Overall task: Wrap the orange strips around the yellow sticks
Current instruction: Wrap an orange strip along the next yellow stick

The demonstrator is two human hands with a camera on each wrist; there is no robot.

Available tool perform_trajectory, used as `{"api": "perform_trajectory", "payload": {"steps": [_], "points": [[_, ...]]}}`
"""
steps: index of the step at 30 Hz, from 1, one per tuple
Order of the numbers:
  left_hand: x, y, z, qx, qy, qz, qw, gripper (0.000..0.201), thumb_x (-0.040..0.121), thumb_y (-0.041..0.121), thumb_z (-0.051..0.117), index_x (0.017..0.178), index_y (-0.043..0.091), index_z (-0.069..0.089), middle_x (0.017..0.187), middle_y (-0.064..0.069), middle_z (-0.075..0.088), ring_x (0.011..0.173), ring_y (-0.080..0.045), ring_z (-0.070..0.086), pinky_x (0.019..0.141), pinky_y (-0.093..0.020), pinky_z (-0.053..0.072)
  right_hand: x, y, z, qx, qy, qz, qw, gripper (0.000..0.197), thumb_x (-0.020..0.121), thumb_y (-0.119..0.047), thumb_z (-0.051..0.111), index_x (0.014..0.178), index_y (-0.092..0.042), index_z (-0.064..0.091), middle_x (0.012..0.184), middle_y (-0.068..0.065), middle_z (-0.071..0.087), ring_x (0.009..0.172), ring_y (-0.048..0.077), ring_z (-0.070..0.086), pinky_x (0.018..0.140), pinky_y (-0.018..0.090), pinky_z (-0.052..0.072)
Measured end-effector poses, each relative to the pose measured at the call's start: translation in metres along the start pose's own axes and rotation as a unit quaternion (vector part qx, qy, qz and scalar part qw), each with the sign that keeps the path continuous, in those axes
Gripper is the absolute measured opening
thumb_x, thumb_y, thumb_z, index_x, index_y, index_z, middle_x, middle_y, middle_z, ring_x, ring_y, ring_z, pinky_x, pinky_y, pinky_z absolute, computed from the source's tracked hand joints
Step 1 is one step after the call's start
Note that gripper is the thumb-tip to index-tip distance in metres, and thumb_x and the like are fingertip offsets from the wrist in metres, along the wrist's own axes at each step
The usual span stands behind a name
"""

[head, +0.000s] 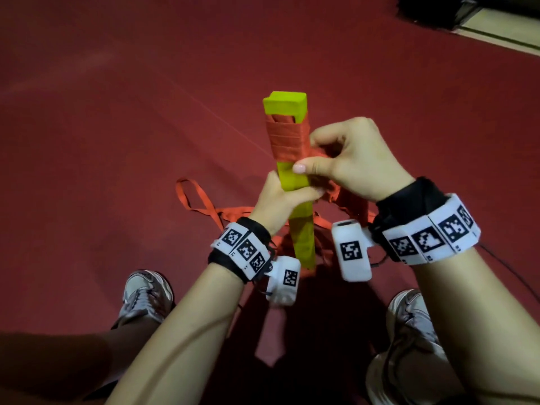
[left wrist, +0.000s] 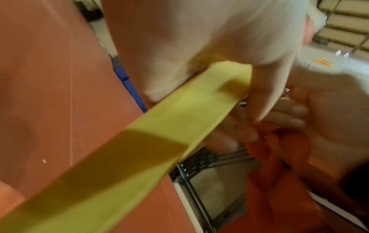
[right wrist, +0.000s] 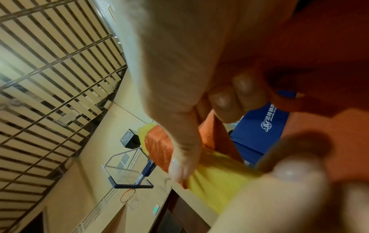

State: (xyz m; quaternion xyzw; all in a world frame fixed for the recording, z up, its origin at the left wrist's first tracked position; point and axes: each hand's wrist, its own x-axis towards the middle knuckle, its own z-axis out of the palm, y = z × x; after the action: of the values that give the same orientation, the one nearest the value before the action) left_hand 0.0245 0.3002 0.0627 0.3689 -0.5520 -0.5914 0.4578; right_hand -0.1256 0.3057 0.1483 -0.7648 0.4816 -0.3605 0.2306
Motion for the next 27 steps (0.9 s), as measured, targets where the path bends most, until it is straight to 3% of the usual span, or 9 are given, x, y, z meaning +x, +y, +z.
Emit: {"api": "perform_trajectory", "payload": {"steps": [3,7,11,13,15,17,20,23,27], "points": [[-0.001,0.004,0.003,-0.004,0.022,-0.011,1.0,0.008,0.064,0.015,0.075,0.064,0.009,0.069,0.06,-0.013,0.061,0.061,-0.027,0.059,0.066,-0.037,0.049,0.003,-0.003,-0.001,-0.024,0.021,0.004,0.999,0.03,0.074,-0.035,0.087,0.07,-0.01,0.071,0.046,-0.012,0.045,0.047,0.004,0.042,0.051,0.012,0.028],[0.003,0.0,0.015,-0.006,0.11,-0.017,0.994,0.012,0.067,0.007,0.069,0.067,-0.005,0.065,0.059,-0.012,0.06,0.059,-0.023,0.057,0.064,-0.035,0.047,0.006,-0.006,-0.015,-0.107,0.014,0.017,0.994,0.028,0.076,-0.04,0.084,0.071,-0.014,0.073,0.055,-0.007,0.062,0.052,0.008,0.056,0.059,0.019,0.042],[0.007,0.001,0.025,0.008,0.197,-0.023,0.98,0.024,0.081,-0.003,0.068,0.067,0.017,0.065,0.062,0.002,0.061,0.061,-0.014,0.054,0.059,-0.031,0.045,0.006,-0.015,-0.014,-0.178,0.041,0.034,0.983,0.033,0.078,-0.046,0.076,0.068,-0.017,0.065,0.058,-0.003,0.057,0.062,0.028,0.053,0.072,0.039,0.049],[0.012,-0.003,0.028,0.039,0.217,-0.026,0.975,0.018,0.082,0.01,0.062,0.068,0.021,0.061,0.061,0.01,0.061,0.062,-0.012,0.055,0.057,-0.036,0.046,0.006,-0.021,-0.004,-0.202,0.05,0.052,0.977,0.044,0.075,-0.058,0.074,0.07,-0.016,0.062,0.064,0.002,0.06,0.068,0.033,0.055,0.073,0.04,0.05],[0.013,-0.009,0.031,0.046,0.199,-0.033,0.978,0.012,0.082,0.025,0.053,0.071,0.022,0.053,0.057,0.012,0.054,0.06,-0.014,0.05,0.057,-0.036,0.042,0.004,-0.025,0.007,-0.22,0.066,0.078,0.97,0.054,0.071,-0.069,0.074,0.07,-0.019,0.054,0.071,0.006,0.062,0.071,0.033,0.056,0.068,0.037,0.047],[0.008,-0.012,0.039,0.135,0.148,-0.022,0.98,0.016,0.086,0.024,0.049,0.086,0.011,0.058,0.07,0.003,0.06,0.065,-0.019,0.054,0.06,-0.036,0.046,0.002,-0.024,0.015,-0.222,0.085,0.096,0.967,0.058,0.069,-0.074,0.073,0.071,-0.022,0.047,0.074,0.006,0.062,0.071,0.031,0.054,0.065,0.034,0.04],[0.005,-0.02,0.04,0.26,0.088,0.006,0.961,0.057,0.081,0.034,0.052,0.131,0.007,0.048,0.119,-0.013,0.059,0.112,-0.029,0.06,0.093,-0.047,0.054,0.002,-0.014,0.016,-0.209,0.12,0.101,0.965,0.054,0.076,-0.067,0.07,0.068,-0.022,0.041,0.068,0.003,0.056,0.07,0.035,0.053,0.063,0.034,0.035],[0.006,-0.013,0.024,0.163,0.076,0.002,0.984,0.061,0.074,0.031,0.072,0.126,0.025,0.042,0.12,-0.007,0.062,0.114,-0.025,0.062,0.098,-0.053,0.052,0.004,-0.007,0.005,-0.141,0.101,0.066,0.983,0.055,0.078,-0.053,0.075,0.058,-0.025,0.033,0.053,-0.006,0.036,0.055,0.023,0.034,0.058,0.034,0.027],[0.005,0.011,0.002,-0.033,0.028,0.024,0.999,0.045,0.069,0.0,0.072,0.108,0.016,0.057,0.091,0.005,0.072,0.09,-0.014,0.068,0.085,-0.038,0.056,0.0,-0.003,-0.002,-0.024,0.05,0.025,0.998,0.052,0.073,-0.042,0.085,0.056,-0.015,0.045,0.051,-0.006,0.032,0.053,0.01,0.025,0.051,0.027,0.022]]}}
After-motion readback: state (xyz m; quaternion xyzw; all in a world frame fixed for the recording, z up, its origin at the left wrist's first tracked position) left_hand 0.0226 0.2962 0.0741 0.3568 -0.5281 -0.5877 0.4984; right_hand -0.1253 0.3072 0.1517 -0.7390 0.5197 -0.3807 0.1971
